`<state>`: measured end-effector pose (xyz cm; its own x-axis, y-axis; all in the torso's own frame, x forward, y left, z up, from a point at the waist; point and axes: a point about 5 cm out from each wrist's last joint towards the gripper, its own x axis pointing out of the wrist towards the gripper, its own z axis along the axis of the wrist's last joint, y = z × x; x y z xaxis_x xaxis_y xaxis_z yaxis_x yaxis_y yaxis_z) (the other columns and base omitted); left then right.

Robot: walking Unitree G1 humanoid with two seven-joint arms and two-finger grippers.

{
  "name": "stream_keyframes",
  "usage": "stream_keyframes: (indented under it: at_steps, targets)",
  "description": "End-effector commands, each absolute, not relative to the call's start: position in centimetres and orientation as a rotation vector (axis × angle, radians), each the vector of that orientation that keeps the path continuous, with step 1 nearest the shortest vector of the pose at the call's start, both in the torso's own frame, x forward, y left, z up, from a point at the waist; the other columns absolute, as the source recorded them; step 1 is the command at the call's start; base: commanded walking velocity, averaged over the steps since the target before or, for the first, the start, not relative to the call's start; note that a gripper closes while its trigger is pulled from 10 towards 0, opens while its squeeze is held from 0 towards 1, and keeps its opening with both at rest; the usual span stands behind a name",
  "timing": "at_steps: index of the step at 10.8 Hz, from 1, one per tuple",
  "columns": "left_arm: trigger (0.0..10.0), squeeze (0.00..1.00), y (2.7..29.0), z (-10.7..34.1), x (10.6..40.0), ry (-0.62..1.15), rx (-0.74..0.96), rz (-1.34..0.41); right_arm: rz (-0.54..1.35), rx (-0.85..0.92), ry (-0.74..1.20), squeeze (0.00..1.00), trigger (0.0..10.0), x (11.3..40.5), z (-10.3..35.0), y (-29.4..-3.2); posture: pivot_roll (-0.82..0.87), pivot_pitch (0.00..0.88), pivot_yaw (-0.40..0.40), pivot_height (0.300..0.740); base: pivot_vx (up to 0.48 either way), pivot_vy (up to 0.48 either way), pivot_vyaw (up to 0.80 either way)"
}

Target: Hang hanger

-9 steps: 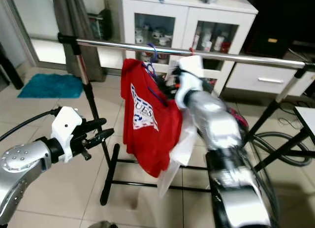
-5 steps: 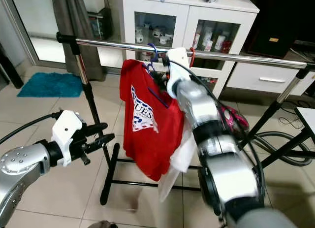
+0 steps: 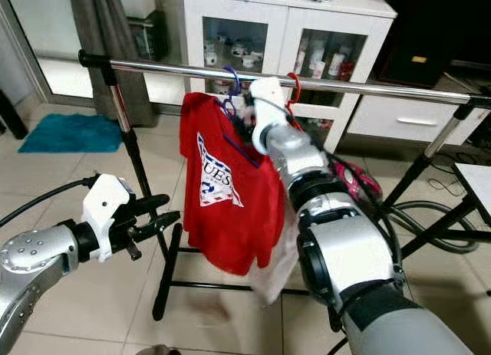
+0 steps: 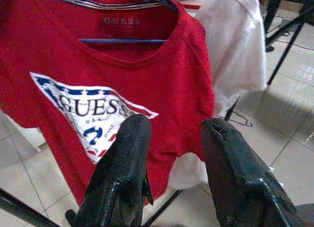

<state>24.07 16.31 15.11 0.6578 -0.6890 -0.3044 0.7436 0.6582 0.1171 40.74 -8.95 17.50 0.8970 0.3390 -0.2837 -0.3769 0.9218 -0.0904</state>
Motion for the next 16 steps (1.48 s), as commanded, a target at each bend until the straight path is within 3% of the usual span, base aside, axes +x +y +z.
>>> stream_keyframes:
  at_steps: [1, 2, 4, 8, 16]
  targets:
    - [10.0, 0.0, 16.0, 15.5, 24.0, 0.236, 0.247, -0.845, 0.37, -0.145, 0.276, 0.0, 10.0, 40.7, 17.3, -9.1, 0.0, 0.042, -0.059, 0.74, 0.0, 0.0, 0.0]
    - [10.0, 0.0, 16.1, 15.6, 24.1, 0.236, 0.248, -0.846, 0.379, -0.122, 0.289, 0.0, 10.0, 40.6, 17.0, -8.9, -0.01, 0.051, -0.055, 0.74, 0.0, 0.0, 0.0]
    - [10.0, 0.0, 16.1, 15.5, 24.0, 0.241, 0.249, -0.852, 0.409, -0.091, 0.29, 0.0, 0.0, 40.5, 16.7, -8.3, 0.0, 0.06, -0.055, 0.74, 0.0, 0.0, 0.0]
    - [10.0, 0.0, 16.3, 15.6, 23.7, 0.252, 0.252, -0.848, 0.46, -0.052, 0.276, 0.0, 0.0, 40.0, 16.3, -6.7, 0.01, 0.078, -0.069, 0.74, 0.0, 0.0, 0.0]
    - [10.0, 0.0, 16.4, 15.7, 23.5, 0.256, 0.257, -0.839, 0.451, -0.036, 0.251, 0.0, 0.0, 40.1, 16.6, -6.5, 0.02, 0.055, -0.069, 0.74, 0.0, 0.0, 0.0]
